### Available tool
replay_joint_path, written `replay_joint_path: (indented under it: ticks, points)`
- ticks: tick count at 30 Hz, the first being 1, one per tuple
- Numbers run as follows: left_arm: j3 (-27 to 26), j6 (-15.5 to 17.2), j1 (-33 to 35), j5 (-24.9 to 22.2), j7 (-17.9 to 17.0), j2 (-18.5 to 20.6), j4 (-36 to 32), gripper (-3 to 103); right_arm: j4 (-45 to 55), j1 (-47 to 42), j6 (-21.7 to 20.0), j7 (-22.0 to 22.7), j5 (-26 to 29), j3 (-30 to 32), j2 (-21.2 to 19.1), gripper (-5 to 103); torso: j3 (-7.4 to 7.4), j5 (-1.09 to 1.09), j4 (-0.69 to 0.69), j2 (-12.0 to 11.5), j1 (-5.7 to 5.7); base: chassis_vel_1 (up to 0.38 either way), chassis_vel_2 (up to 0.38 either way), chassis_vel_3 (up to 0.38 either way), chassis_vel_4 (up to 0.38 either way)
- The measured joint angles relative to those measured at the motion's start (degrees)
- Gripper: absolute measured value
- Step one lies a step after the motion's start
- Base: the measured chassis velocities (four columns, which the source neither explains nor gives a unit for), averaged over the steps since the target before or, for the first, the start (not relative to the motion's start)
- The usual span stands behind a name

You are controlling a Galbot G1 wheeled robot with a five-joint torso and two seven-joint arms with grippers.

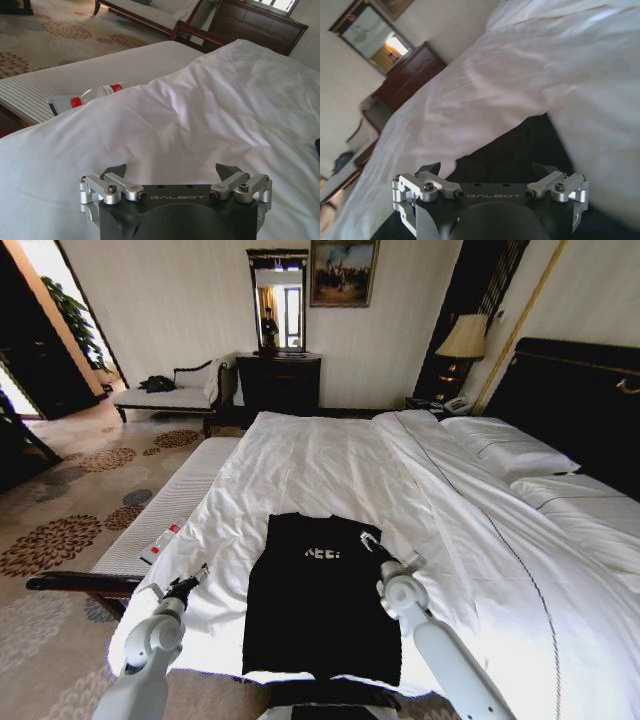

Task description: Fold the clothes on the bed.

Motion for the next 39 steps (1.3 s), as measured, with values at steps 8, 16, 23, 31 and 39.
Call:
replay_joint_path:
  ticks: [8, 16, 23, 31, 39]
  points:
    - [0.29, 0.00, 0.10, 0.75, -0.05, -0.81, -0.01, 100, 4.32, -6.13, -0.22, -1.22, -2.79, -3.11, -0.82, 100, 0.00, 0.01, -0.01, 0.00, 0.00, 0.000, 0.000, 0.000, 0.000]
    - [-0.43, 0.04, 0.26, 0.88, -0.08, -0.59, 0.15, 100, 7.19, -6.00, -1.26, -0.03, -4.10, -3.24, -6.38, 100, 0.00, 0.01, -0.02, 0.00, -0.01, 0.000, 0.000, 0.000, 0.000]
    - [-2.17, 0.28, -0.42, 0.03, -0.16, 1.26, 0.69, 100, 2.81, 4.23, -0.52, 0.18, 0.31, 1.04, -8.50, 100, 0.00, 0.00, 0.00, 0.01, 0.00, 0.000, 0.000, 0.000, 0.000]
    - [-2.83, 1.07, -0.73, -1.29, -0.38, 4.26, -0.43, 100, -17.29, 14.30, -5.62, -2.30, 2.40, -2.58, -6.40, 100, 0.01, 0.02, -0.01, 0.00, 0.01, 0.000, 0.000, 0.000, 0.000]
    - [-4.56, 3.05, -0.33, -7.06, -0.79, 4.39, -7.37, 100, -26.82, 20.39, -5.70, -8.92, 0.10, -3.49, -3.74, 100, 0.00, 0.00, -0.01, 0.01, 0.00, 0.000, 0.000, 0.000, 0.000]
